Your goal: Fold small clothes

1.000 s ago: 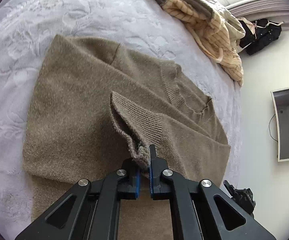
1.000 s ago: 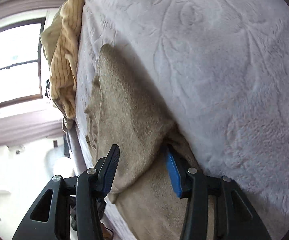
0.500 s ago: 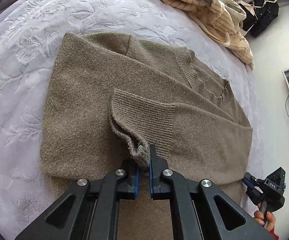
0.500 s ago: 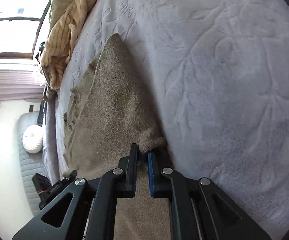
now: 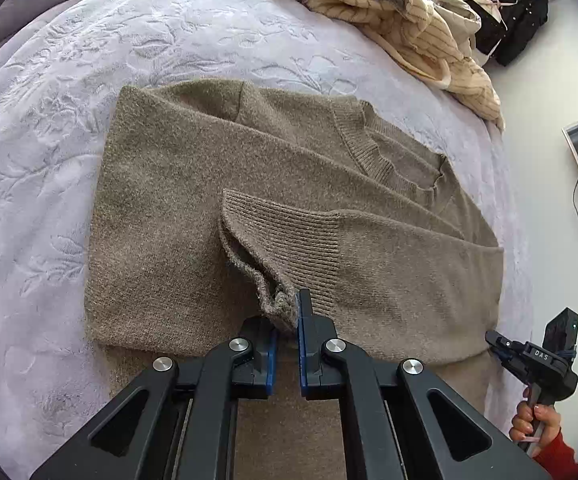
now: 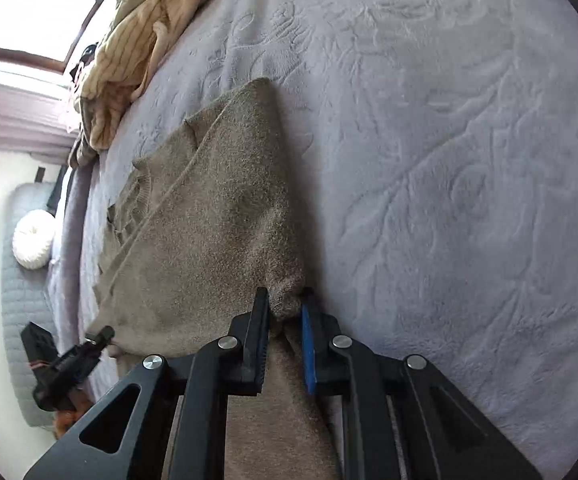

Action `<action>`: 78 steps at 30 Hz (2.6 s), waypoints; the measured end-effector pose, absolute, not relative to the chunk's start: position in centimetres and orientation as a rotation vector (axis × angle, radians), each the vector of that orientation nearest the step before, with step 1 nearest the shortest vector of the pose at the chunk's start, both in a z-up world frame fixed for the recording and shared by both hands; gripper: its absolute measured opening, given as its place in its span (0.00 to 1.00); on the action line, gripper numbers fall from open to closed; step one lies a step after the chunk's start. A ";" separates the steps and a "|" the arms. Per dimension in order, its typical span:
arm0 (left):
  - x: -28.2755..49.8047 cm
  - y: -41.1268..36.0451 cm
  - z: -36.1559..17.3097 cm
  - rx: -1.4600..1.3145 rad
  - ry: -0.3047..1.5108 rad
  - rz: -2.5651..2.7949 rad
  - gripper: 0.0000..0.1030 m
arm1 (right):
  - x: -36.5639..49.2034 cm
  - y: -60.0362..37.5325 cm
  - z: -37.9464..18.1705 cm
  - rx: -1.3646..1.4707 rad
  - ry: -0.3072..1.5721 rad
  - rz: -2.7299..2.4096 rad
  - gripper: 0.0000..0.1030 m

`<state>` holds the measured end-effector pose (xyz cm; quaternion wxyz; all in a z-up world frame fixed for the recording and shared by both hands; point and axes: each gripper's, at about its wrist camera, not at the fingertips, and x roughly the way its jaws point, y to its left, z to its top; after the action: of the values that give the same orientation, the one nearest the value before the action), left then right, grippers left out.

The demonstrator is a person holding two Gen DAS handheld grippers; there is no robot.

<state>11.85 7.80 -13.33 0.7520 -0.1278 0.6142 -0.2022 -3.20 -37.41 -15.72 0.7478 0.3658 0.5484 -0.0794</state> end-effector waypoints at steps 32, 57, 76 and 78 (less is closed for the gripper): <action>3.2 12.8 -9.4 -0.090 1.412 -0.286 0.07 | -9.1 -31.3 -11.3 0.739 1.272 -0.212 0.44; -5.0 13.1 -6.8 0.038 1.493 -0.317 0.98 | -13.8 -24.9 -8.1 0.692 1.330 -0.197 0.64; -5.7 15.3 -4.7 0.041 1.473 -0.327 0.98 | -13.1 -21.6 -9.2 0.565 1.491 -0.108 0.77; -5.9 15.2 -4.6 0.069 1.464 -0.315 0.98 | -12.8 -21.8 -9.0 0.575 1.470 -0.110 0.77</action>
<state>-5.85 15.21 -4.63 0.7319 0.0314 0.6655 -0.1431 -12.84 -21.79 -8.98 0.7031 0.2583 0.6607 -0.0494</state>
